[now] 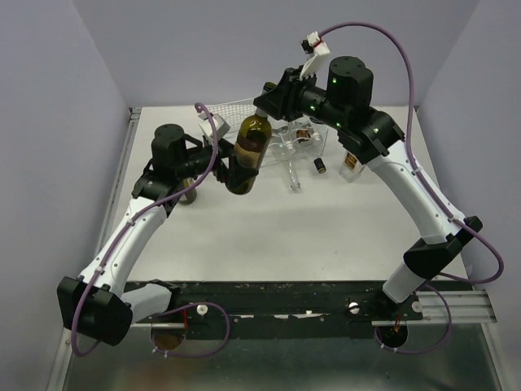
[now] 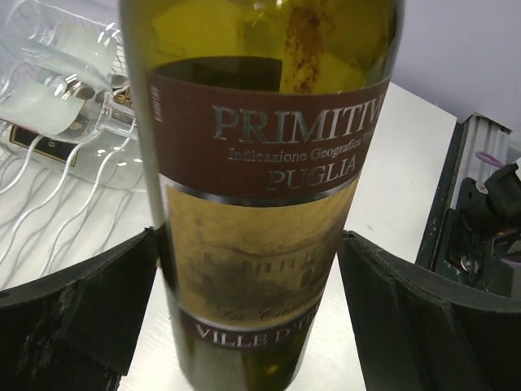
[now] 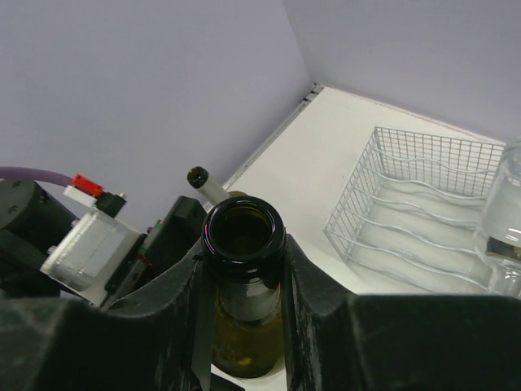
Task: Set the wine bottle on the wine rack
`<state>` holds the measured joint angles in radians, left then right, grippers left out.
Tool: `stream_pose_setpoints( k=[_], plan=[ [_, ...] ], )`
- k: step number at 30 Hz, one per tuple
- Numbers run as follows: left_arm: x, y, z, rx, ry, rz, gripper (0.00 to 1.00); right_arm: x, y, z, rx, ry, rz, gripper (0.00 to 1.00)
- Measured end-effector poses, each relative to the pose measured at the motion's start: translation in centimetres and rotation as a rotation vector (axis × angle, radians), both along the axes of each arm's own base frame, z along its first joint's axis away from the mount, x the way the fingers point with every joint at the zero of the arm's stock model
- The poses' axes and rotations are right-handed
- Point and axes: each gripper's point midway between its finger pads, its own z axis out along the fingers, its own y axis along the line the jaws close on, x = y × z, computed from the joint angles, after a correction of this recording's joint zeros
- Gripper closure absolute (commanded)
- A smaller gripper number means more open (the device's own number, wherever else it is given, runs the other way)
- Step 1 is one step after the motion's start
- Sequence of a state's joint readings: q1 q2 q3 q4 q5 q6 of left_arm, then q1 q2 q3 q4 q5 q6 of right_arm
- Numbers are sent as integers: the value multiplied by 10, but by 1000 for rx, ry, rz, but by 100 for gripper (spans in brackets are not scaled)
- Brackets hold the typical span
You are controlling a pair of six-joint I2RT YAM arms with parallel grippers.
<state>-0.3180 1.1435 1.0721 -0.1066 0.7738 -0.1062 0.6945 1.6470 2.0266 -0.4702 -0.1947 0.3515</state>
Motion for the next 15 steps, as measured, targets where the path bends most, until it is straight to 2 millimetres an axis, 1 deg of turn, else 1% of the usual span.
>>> stream_pose_setpoints(
  k=[3,6,7,8,9,10,11,15],
  plan=[
    [1,-5,-5,2,13,-22,1,-1,3,9,48,-1,22,99],
    [0,-11,-11,8,26,-43,1,-3,5,13,66,-1,35,100],
    [0,-13,-13,11,28,-48,4,-4,5,13,69,0,40,99],
    [0,-14,-14,14,29,-51,8,-5,6,12,72,2,45,99],
    [-1,-14,-14,16,28,-53,17,-5,6,12,72,5,48,99],
    [-1,-15,-14,18,26,-55,22,-6,6,11,73,6,51,99],
    [0,-15,-14,22,20,-56,30,-7,5,10,73,7,52,99],
    [2,-16,-12,36,-9,-56,50,-8,2,12,79,-1,49,99]
  ],
)
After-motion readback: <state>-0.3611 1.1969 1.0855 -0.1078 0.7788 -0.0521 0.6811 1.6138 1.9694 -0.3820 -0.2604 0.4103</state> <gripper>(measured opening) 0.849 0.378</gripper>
